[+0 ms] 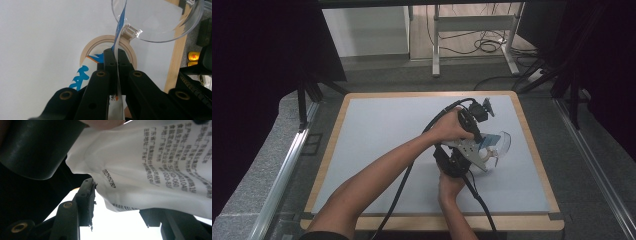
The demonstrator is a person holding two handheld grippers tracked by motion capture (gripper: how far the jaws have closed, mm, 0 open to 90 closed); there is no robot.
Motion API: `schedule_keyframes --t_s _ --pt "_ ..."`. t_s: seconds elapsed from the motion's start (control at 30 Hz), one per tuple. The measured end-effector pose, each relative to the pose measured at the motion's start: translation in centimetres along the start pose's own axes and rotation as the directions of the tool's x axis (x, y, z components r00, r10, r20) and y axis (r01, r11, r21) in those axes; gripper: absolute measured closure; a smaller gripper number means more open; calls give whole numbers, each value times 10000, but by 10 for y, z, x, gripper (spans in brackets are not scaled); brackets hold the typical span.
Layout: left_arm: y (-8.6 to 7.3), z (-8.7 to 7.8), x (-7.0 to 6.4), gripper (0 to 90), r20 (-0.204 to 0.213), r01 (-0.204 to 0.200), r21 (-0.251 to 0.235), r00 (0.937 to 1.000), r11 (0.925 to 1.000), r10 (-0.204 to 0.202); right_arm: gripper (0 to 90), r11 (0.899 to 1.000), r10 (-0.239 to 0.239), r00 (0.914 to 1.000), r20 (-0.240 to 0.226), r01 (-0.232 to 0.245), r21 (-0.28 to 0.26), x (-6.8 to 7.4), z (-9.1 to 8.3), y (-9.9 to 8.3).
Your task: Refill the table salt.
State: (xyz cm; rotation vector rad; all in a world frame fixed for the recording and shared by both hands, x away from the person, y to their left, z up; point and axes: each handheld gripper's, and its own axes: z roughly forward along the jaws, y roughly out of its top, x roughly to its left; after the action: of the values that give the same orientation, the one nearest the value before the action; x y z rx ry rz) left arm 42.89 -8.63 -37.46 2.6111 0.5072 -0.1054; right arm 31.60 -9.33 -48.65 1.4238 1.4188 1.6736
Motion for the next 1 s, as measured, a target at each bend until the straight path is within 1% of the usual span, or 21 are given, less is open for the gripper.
schedule_keyframes --t_s 0.37,0.47,0.7,0.83,1.0 --pt "1 -1 -1 900 -16 -18 46 10000 10000 19 520 10000 -9 10000 -44 9 -30 0 0 0" --pt "1 -3 -1 900 -59 -45 48 10000 10000 45 520 10000 66 10000 -70 -66 -32 1 0 0" --pt "0 -5 -1 900 -108 -64 88 9999 9999 65 520 10000 -36 9999 -104 35 -88 3 -1 -2" --pt "-1 -7 0 900 -154 -31 138 9999 9999 33 520 9999 -63 9996 -259 60 -125 5 0 -4" --pt "1 -6 -1 900 -171 -26 170 9998 9999 29 520 9999 -80 9997 -217 77 -142 4 0 -3"
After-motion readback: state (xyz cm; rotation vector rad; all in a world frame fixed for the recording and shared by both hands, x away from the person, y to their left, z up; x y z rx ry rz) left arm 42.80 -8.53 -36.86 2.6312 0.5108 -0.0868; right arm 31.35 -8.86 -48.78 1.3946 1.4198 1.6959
